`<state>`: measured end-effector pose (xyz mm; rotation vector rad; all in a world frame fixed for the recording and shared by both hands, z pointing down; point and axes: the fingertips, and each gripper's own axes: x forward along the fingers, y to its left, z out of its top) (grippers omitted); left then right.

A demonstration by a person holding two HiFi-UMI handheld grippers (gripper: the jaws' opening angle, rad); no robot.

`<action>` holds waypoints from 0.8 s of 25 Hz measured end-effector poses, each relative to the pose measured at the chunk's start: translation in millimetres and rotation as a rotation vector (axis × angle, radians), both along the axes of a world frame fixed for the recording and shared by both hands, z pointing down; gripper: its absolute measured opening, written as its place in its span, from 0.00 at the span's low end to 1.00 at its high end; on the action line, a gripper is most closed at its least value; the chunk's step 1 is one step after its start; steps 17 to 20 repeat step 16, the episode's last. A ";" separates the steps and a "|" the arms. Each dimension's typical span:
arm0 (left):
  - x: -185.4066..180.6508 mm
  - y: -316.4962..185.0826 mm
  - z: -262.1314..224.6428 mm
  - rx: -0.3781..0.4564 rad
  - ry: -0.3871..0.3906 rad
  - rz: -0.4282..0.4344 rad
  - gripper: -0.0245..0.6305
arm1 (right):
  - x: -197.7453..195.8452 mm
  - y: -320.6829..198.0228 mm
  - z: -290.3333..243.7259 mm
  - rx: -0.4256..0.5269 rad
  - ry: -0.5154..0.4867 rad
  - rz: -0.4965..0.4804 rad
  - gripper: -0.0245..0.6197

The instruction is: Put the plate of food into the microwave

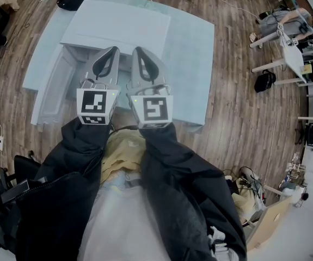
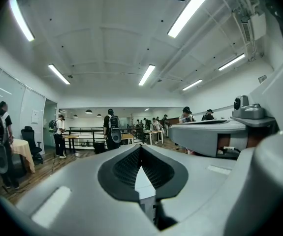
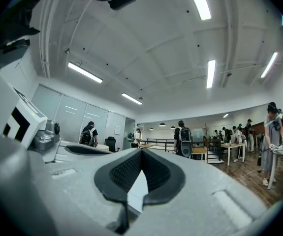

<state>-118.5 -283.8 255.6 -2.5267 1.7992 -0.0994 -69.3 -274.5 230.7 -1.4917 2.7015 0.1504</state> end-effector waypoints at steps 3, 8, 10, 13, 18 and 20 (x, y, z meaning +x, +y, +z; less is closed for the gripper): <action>-1.1 -1.2 0.3 -0.001 -0.001 0.002 0.04 | -1.2 -2.1 4.1 -0.013 0.007 0.004 0.03; -1.2 -2.7 1.9 -0.006 -0.002 0.005 0.04 | -2.9 -4.2 9.5 -0.027 0.021 0.012 0.03; -0.7 -2.5 2.7 -0.008 -0.002 0.007 0.04 | -1.9 -4.4 10.7 -0.029 0.023 0.015 0.03; -1.0 -1.5 3.9 -0.011 -0.001 0.007 0.04 | -1.1 -4.1 12.7 -0.035 0.023 0.018 0.03; -1.0 -0.8 5.2 -0.013 0.000 0.008 0.04 | -1.3 -3.7 15.3 -0.041 0.025 0.019 0.03; -1.0 -0.8 5.2 -0.013 0.000 0.008 0.04 | -1.3 -3.7 15.3 -0.041 0.025 0.019 0.03</action>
